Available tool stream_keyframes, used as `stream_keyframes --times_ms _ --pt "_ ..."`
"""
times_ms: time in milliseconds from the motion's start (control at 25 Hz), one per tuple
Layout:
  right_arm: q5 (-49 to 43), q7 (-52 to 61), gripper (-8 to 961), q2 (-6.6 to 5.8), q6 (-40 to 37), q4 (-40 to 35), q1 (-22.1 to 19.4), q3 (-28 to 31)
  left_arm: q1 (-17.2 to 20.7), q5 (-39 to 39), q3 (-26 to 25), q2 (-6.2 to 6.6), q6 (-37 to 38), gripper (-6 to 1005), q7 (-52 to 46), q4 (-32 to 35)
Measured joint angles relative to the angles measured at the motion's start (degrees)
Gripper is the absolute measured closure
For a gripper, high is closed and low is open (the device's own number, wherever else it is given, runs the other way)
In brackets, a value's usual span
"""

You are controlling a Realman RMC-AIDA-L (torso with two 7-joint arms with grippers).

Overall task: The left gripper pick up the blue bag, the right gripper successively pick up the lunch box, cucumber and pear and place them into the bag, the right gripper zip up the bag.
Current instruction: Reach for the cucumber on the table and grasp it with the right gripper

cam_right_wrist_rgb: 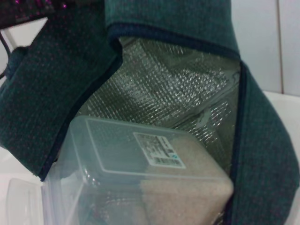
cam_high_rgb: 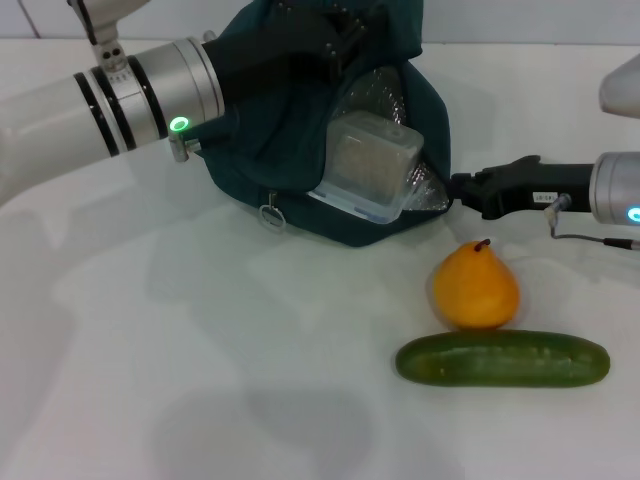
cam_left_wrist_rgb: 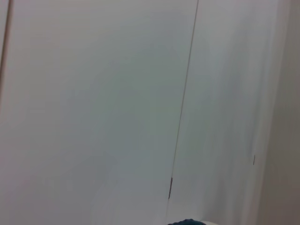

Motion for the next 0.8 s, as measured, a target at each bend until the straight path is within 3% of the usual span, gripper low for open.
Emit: stream_keyframes --times_ms 240,720,800 --pt "0.0 -0.2 872 -0.33 0.3 -4.2 -2.6 0.2 0.0 0.0 0.0 0.0 0.0 953 0.0 0.0" --pt "0.1 0.3 905 -0.69 -1.2 -5.1 -3.0 0.9 0.0 -0.7 0.0 0.08 0.0 953 0.2 0.0" --pt "0.1 0.6 819 -0.75 -1.1 -5.2 -3.0 0.9 0.0 -0.7 0.0 0.09 0.0 953 0.2 0.0"
